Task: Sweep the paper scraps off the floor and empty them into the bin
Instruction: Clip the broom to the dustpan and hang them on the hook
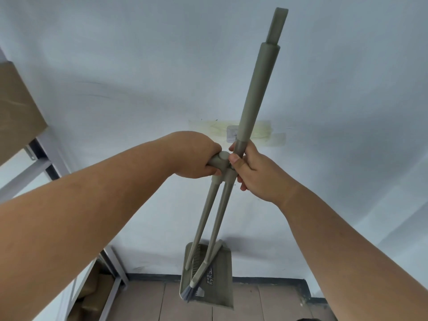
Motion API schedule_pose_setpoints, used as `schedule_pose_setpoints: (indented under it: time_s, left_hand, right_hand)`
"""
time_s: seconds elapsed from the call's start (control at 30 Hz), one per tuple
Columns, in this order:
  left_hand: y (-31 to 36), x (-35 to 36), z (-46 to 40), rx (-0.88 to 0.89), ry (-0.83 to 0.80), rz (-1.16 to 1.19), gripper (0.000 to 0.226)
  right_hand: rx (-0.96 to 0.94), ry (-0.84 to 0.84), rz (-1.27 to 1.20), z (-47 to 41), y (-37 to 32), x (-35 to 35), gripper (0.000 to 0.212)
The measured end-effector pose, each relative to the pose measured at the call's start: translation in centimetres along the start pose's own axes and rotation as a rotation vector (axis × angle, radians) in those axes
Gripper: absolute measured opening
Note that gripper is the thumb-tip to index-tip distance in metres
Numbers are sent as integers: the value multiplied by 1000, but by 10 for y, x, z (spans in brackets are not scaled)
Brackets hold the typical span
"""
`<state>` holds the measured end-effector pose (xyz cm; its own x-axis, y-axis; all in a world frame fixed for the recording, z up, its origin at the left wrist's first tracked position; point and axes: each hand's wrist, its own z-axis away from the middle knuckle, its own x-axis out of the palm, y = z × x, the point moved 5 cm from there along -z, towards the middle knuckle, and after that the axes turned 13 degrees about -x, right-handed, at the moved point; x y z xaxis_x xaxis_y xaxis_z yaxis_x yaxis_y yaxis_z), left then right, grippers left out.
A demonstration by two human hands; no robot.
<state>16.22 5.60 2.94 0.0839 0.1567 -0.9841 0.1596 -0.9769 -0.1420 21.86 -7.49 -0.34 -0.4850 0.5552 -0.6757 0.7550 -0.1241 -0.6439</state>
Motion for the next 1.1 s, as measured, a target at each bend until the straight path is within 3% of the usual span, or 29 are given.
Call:
schedule_pose_setpoints:
  time_s: [0.23, 0.4, 0.53, 0.87, 0.97, 1.1]
  left_hand:
    - [-12, -2, -3, 18, 87, -4, 26]
    - [-12, -4, -5, 87, 153, -3, 28]
    - [-15, 1, -8, 92, 174, 11, 31]
    - [-2, 31, -7, -350, 354, 301, 58]
    - [10, 43, -10, -483, 244, 546, 52]
    - [33, 62, -19, -475, -111, 972, 53]
  right_hand:
    - [59, -50, -148, -4, 16, -1, 42]
    - [86, -57, -107, -8, 26, 6, 20]
    - [108, -3, -195, -10, 33, 14, 16]
    - [226, 195, 42, 1, 50, 19, 10]
    - [234, 221, 148, 4, 48, 21, 14]
    - [226, 249, 304, 2, 46, 17, 12]
